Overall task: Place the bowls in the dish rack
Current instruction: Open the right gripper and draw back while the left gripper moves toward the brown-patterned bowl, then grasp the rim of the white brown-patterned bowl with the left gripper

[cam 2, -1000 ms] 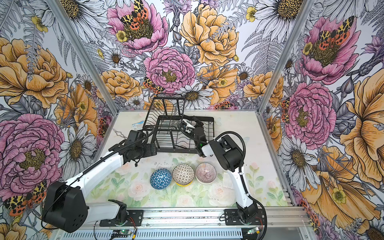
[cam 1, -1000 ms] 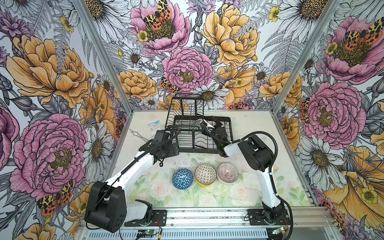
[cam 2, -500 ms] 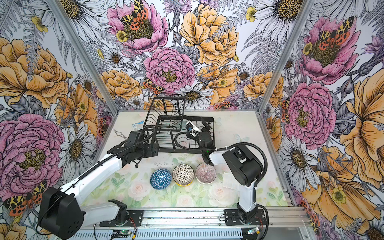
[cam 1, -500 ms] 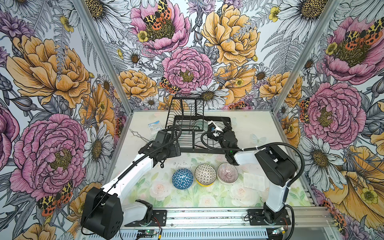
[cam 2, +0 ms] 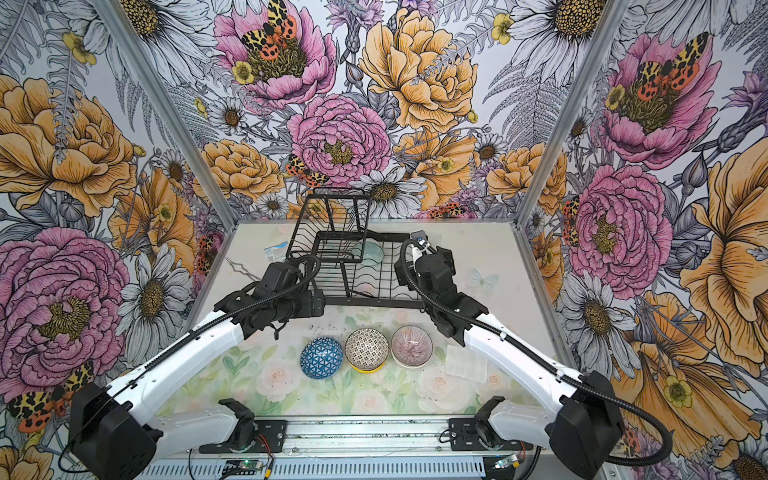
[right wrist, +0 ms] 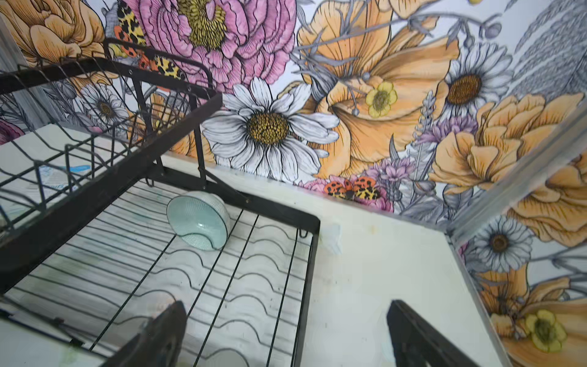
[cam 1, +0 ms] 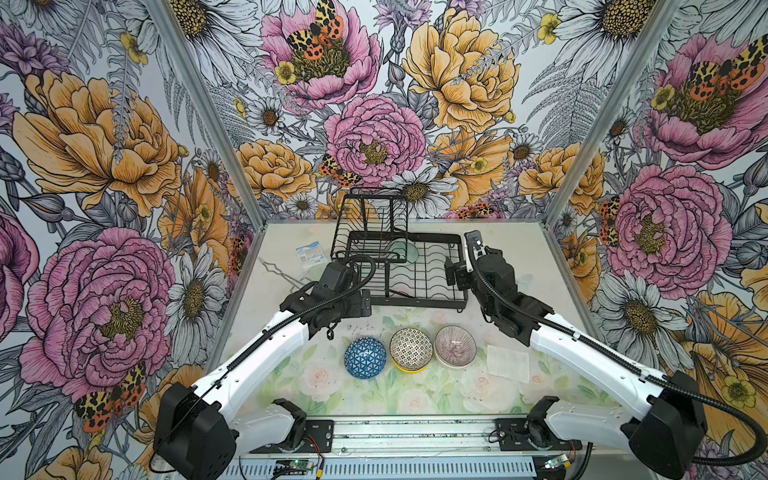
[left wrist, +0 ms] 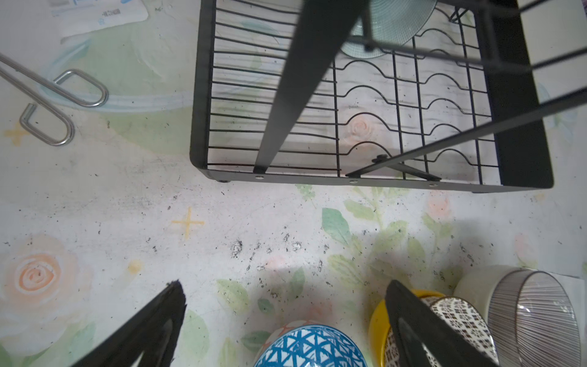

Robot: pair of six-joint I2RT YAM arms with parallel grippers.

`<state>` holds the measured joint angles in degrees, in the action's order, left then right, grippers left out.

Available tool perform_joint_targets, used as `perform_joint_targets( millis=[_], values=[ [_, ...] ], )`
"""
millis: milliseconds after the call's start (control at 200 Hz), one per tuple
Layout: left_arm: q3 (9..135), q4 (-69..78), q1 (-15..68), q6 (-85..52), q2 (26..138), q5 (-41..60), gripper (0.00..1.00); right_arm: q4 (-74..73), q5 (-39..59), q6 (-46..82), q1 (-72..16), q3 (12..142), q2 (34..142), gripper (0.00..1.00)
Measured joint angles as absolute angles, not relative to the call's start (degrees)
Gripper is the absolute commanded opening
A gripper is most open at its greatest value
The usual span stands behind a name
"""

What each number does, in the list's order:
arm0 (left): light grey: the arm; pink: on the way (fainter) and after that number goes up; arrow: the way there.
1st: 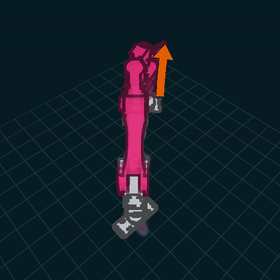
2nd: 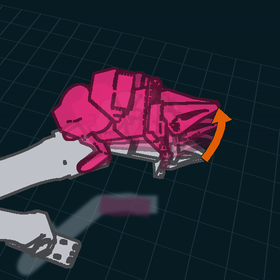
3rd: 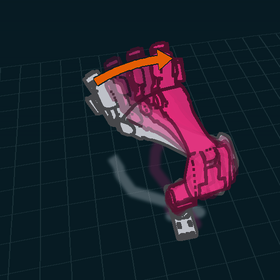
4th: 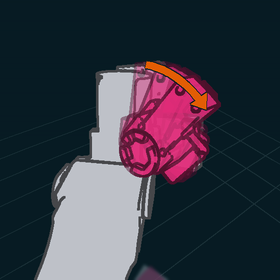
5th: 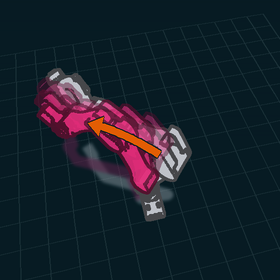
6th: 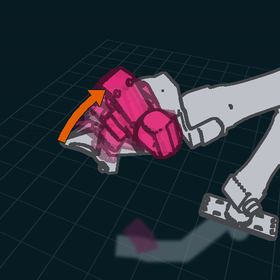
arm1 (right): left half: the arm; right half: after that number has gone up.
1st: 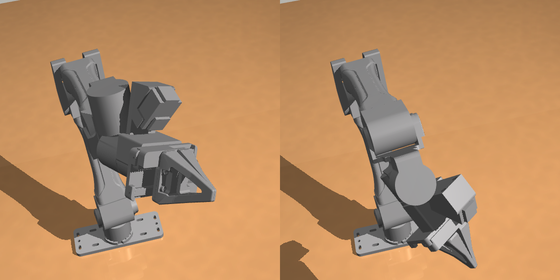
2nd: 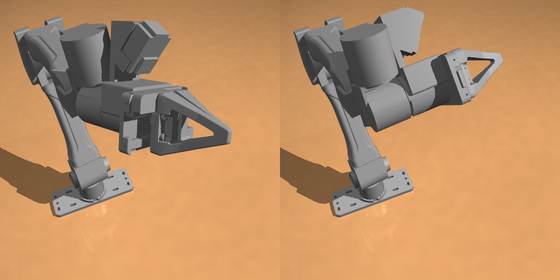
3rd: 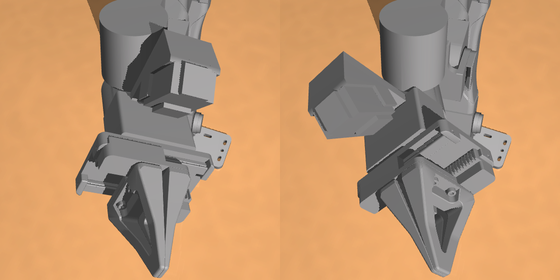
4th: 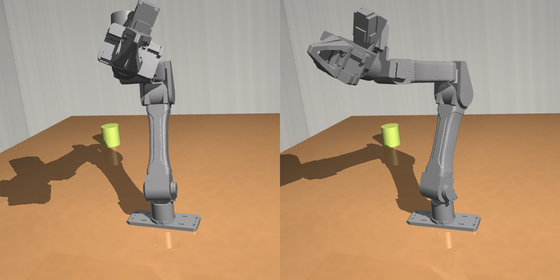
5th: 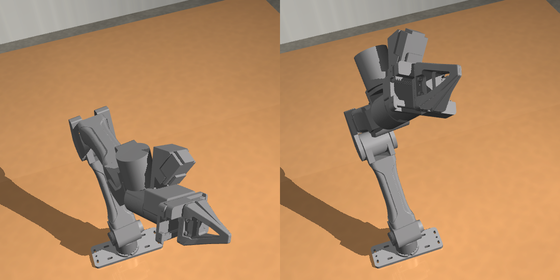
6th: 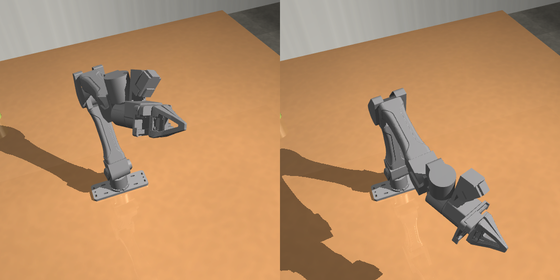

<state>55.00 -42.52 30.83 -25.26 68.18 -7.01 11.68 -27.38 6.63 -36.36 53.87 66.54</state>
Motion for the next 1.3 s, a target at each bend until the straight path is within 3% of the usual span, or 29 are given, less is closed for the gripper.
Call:
perform_joint_targets(
  millis=[170, 300, 671, 756, 926, 1071, 1301],
  values=[
    [55.0, -44.9, 35.2, -27.4, 68.2, -7.0, 0.99, 32.4, -24.7, 17.8, -35.6, 54.4, 59.3, 1.00],
    [55.0, -45.6, 37.5, -28.8, 68.3, -6.5, 0.99, 43.6, -20.1, 24.8, -34.2, 56.8, 60.2, 1.00],
    [54.9, -46.1, 44.3, -30.9, 74.0, -3.4, 0.93, 54.2, -13.5, 32.1, -33.0, 55.5, 65.1, 1.00],
    [55.3, -46.2, 46.0, -31.4, 76.2, -2.4, 0.87, 54.4, -13.4, 32.1, -32.4, 55.5, 65.3, 1.00],
    [56.2, -46.3, 47.6, -31.5, 79.2, -0.7, 0.63, 54.5, -13.2, 32.1, -31.8, 55.3, 66.5, 0.99],
    [56.7, -46.3, 48.3, -31.3, 81.4, 0.2, 0.49, 54.6, -13.1, 31.9, -31.4, 54.8, 66.8, 0.99],
    [57.5, -46.3, 48.6, -31.3, 83.5, 1.4, 0.31, 54.4, -12.7, 31.5, -31.0, 54.6, 66.9, 1.00]
  ],
)
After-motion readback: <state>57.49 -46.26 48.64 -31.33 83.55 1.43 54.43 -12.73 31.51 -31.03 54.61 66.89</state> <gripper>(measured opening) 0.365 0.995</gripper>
